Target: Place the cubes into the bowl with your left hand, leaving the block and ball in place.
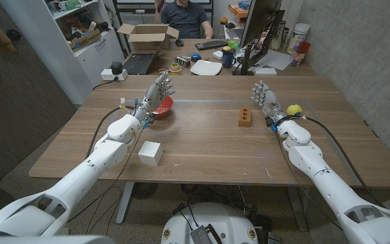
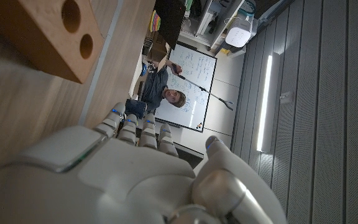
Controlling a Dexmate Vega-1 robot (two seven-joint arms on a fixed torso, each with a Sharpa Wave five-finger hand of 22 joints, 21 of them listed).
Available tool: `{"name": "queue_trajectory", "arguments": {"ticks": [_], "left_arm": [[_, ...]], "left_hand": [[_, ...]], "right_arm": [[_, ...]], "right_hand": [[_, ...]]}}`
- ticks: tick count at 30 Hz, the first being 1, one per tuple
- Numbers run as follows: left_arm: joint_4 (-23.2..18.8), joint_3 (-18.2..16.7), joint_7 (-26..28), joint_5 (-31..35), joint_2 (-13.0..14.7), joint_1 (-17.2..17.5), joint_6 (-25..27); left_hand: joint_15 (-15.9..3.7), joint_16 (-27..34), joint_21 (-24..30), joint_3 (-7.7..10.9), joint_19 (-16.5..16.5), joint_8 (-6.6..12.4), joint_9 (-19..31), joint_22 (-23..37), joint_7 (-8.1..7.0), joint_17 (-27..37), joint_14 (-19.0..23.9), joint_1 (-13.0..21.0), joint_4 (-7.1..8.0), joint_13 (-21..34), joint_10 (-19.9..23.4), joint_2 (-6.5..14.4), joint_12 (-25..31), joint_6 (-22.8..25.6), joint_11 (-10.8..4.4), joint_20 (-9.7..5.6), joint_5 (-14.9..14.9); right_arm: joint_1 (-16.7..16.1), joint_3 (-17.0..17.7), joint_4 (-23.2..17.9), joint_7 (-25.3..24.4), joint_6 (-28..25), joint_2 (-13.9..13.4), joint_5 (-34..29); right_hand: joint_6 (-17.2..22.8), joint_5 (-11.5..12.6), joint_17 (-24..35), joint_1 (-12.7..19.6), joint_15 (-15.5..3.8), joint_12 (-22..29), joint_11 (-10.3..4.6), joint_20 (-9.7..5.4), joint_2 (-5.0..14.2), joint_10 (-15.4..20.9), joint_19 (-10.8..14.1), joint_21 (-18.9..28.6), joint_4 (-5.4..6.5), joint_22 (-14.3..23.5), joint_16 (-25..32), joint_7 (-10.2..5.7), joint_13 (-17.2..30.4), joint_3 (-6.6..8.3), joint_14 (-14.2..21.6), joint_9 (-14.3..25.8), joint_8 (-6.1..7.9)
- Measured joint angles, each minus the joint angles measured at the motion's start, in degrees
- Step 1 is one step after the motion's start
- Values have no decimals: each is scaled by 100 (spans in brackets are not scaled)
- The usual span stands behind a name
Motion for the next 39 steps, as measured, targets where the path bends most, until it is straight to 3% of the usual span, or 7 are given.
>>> {"name": "queue_trajectory", "arguments": {"ticks": [4, 5, 9, 12, 14, 26, 39], "left_arm": [[-106, -16, 30, 115, 75, 39, 48], [-433, -65, 37, 147, 290, 171, 54], [-795, -116, 66, 307, 539, 321, 85], [-795, -116, 75, 424, 539, 321, 91], [-1292, -189, 125, 574, 866, 542, 94], [-2303, -507, 482, 1320, 1502, 1041, 254], [-3680, -944, 776, 2531, 2197, 1643, 828]], "left_hand": [[-31, 0, 0, -28, 0, 0, 0, 0, 0, -16, 31, 44, -28, 0, 0, -44, 0, 0, 0, 0, 0], [-31, 0, 0, -48, 13, 15, 0, 0, 0, -15, 31, 44, -48, 0, 0, -44, 0, 0, 0, -13, 0], [-31, 22, 0, -56, 42, 22, 0, 0, -23, -15, 31, 108, -103, -1, 30, -128, 0, 24, -30, -2, 0], [-62, 23, 0, -72, 60, 22, 0, -9, -31, -15, 62, 119, -120, -1, 31, -181, 0, 32, -31, -20, 0], [-62, 23, 0, -79, 60, 22, 1, -16, -49, -15, 62, 129, -126, -1, 31, -192, 0, 49, -31, -20, 0], [-87, 22, -24, -104, 60, 22, 1, -15, -126, -15, 37, 240, -236, -1, 21, -303, 0, 81, -81, -20, 21], [-145, 22, -87, -126, 6, 22, 1, -15, -236, -14, -21, 367, -349, -2, -60, -429, 0, 30, -203, -74, 43]], "right_arm": [[-1, 7, -15, 13, 4, 6, -7], [-1, 9, -16, 78, 53, 7, -47], [17, 1, -17, 158, 131, 9, -94], [42, -13, -14, 158, 131, 12, -94], [68, -27, 1, 268, 219, 19, -118], [170, -56, 102, 401, 301, 70, -126], [257, -54, 257, 464, 383, 142, -115]], "right_hand": [[0, 0, 0, 0, 0, 0, 0, 0, 0, 0, 0, 0, 0, 0, 0, 0, 0, 0, 0, 0, 0], [0, 0, 0, 0, 0, 0, 0, 0, 0, 0, 0, 0, 0, 0, 0, 0, 0, 0, 0, 0, 0], [0, 0, -10, 0, 0, 0, 20, 0, 0, 22, 0, 0, 0, 0, 0, 0, -1, 0, 0, 0, 0], [4, 0, -15, 0, 22, 0, 21, 0, 0, 22, 0, 0, 0, 0, 0, 4, -1, 0, 23, 0, 0], [31, 0, -15, 0, 10, 0, 20, 0, 0, 22, 0, 0, 0, 0, 0, 31, -1, 0, 54, 0, 0], [52, 0, -14, 32, 10, 0, 20, 23, -32, 22, 24, 0, 0, -1, 39, 11, -1, 0, 53, -1, 45], [51, 0, -14, 32, 10, 23, 32, 21, -32, 34, 21, 0, 0, -1, 39, 11, -2, 0, 52, -1, 45]]}}
